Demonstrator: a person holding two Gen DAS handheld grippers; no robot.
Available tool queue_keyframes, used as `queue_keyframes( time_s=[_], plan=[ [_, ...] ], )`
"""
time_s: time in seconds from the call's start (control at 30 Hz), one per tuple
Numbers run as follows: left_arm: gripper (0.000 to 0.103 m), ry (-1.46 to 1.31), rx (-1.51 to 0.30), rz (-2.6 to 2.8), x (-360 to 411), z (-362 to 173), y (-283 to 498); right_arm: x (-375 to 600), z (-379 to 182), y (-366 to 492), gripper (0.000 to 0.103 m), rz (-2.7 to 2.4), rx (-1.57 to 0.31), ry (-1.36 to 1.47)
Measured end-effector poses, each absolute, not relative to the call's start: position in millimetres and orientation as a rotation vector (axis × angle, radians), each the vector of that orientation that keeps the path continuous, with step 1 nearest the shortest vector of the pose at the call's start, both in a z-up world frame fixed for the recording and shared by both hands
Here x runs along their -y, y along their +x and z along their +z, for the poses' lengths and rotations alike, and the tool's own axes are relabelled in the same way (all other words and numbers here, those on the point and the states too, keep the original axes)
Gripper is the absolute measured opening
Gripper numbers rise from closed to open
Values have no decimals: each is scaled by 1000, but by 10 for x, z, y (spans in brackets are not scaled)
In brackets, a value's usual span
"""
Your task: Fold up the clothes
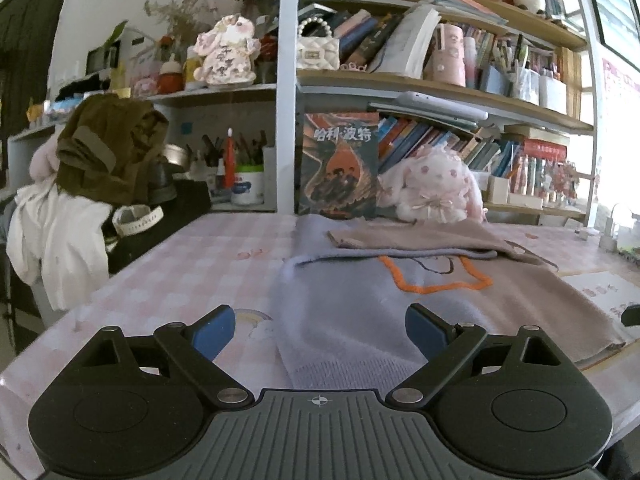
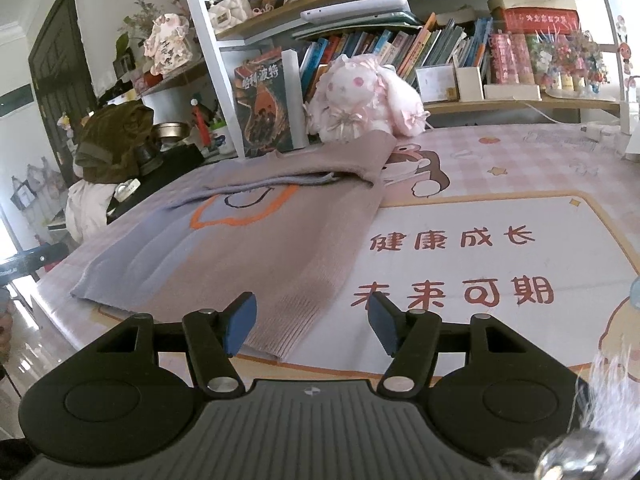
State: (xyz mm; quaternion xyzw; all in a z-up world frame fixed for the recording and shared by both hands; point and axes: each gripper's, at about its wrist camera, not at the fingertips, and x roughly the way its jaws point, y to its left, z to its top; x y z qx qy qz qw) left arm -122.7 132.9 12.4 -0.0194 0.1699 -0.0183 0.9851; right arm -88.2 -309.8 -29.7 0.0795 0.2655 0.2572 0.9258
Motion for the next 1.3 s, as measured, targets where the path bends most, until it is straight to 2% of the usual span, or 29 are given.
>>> queue_keyframes(
  time_s=[0.3, 0.53, 0.7, 0.87, 0.97, 1.0, 1.03, 1.07, 1.13, 1.17, 1.23, 1.3],
  plan=[
    [92, -148, -394, -65, -1484, 40, -1178, 3102, -318, -872, 60, 532, -567, 152],
    [75, -232, -434, -67, -1591, -29, -1122, 3111, -355, -841, 60, 540, -584, 161],
    [68, -319, -463, -91, -1683, -100, -1059, 3145, -354, -775, 60, 569, -604, 229],
    [62, -285, -506, -53, -1656, -161, -972, 3177, -361, -720, 55, 557, -613, 290],
    [48, -268, -525, -52, -1629, -191, -915, 3153, -355, -692, 52, 556, -618, 289],
    [37, -266, -526, -62, -1619, -198, -901, 3137, -353, -683, 50, 556, -620, 285],
    [22, -264, -528, -72, -1608, -204, -887, 3120, -352, -674, 49, 557, -621, 282],
    [18, -262, -530, -82, -1597, -211, -873, 3103, -351, -665, 47, 557, -623, 277],
    [8, -247, -521, -87, -1575, -217, -863, 3034, -353, -647, 37, 548, -619, 246],
    [6, -238, -513, -93, -1578, -205, -869, 2997, -349, -633, 34, 549, -621, 229],
    [6, -231, -488, -116, -1546, -148, -893, 2926, -341, -604, 22, 554, -624, 200],
    [6, -226, -463, -142, -1505, -89, -917, 2902, -337, -569, 19, 590, -629, 234]
  ],
)
